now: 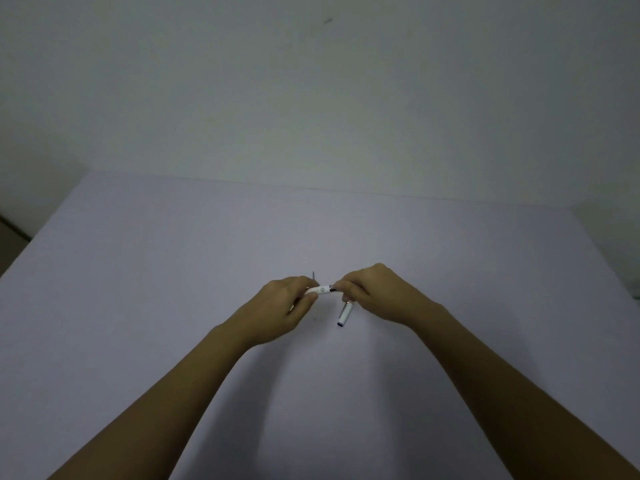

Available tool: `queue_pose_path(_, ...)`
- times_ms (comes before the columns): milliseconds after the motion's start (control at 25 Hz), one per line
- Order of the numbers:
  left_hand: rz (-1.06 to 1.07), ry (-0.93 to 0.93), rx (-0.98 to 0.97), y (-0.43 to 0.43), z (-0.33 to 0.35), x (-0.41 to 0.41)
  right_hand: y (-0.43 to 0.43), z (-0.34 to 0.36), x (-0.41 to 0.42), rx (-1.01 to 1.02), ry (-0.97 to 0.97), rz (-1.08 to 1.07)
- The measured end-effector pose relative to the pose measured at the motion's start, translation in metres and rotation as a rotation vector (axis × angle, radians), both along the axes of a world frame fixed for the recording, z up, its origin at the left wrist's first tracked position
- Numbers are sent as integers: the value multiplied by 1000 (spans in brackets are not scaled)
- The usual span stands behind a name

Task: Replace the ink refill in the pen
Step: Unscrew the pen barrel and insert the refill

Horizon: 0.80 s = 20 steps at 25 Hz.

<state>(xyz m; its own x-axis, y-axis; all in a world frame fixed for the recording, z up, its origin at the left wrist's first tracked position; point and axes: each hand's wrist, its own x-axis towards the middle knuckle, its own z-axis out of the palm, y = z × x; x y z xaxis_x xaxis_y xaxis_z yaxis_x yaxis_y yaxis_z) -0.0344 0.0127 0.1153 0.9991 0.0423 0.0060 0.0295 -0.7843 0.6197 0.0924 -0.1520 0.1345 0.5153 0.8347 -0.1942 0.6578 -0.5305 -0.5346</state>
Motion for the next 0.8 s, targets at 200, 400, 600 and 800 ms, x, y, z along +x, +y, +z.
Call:
queue_pose_path(200, 36, 18, -5, 3, 5, -5, -2, 11, 6, 202, -60, 25)
queue_pose_path(400, 80, 58, -61, 3, 7, -12, -6, 12, 2, 315, -227, 132)
queue_pose_path(600, 52, 69, -18, 5, 9, -14, -7, 17, -1, 20, -76, 36)
queue_pose_path(800, 28, 82, -3, -1, 8, -17, -12, 21, 2, 106, -24, 68)
